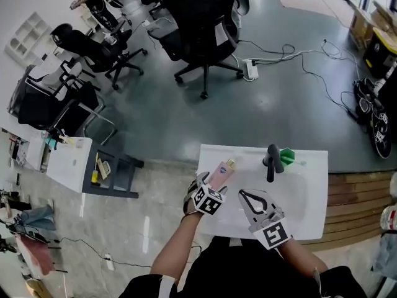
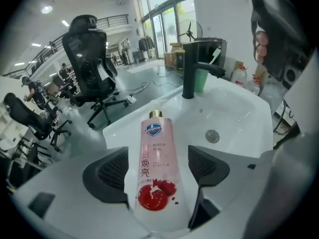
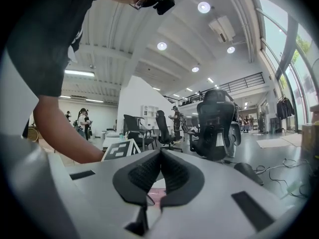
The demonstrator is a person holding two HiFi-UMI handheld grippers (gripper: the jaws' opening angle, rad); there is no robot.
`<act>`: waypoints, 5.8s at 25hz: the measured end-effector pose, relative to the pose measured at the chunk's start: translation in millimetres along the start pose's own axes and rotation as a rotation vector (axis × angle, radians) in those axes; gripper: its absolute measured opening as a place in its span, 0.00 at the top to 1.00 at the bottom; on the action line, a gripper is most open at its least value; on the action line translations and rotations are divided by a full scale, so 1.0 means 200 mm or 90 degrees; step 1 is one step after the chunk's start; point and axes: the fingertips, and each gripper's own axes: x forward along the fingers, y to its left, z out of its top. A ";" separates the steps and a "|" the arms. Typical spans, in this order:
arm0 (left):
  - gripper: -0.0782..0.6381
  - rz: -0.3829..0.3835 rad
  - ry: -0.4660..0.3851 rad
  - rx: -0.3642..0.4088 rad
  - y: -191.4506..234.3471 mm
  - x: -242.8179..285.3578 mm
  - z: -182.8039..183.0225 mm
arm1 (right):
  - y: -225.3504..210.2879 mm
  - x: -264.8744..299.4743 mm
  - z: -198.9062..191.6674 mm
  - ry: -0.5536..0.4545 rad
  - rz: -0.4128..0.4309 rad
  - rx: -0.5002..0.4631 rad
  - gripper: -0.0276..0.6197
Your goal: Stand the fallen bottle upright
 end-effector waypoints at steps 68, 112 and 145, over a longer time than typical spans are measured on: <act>0.45 -0.004 -0.240 -0.130 0.20 -0.16 0.33 | 0.07 0.07 -0.27 0.148 0.010 -0.015 0.93; 0.44 0.130 -0.537 -0.157 0.53 -0.19 0.36 | 0.10 0.21 -0.34 0.160 0.019 -0.006 0.93; 0.67 0.130 -0.614 -0.221 0.26 -1.13 0.29 | 0.12 0.22 0.14 0.040 -0.052 0.022 0.93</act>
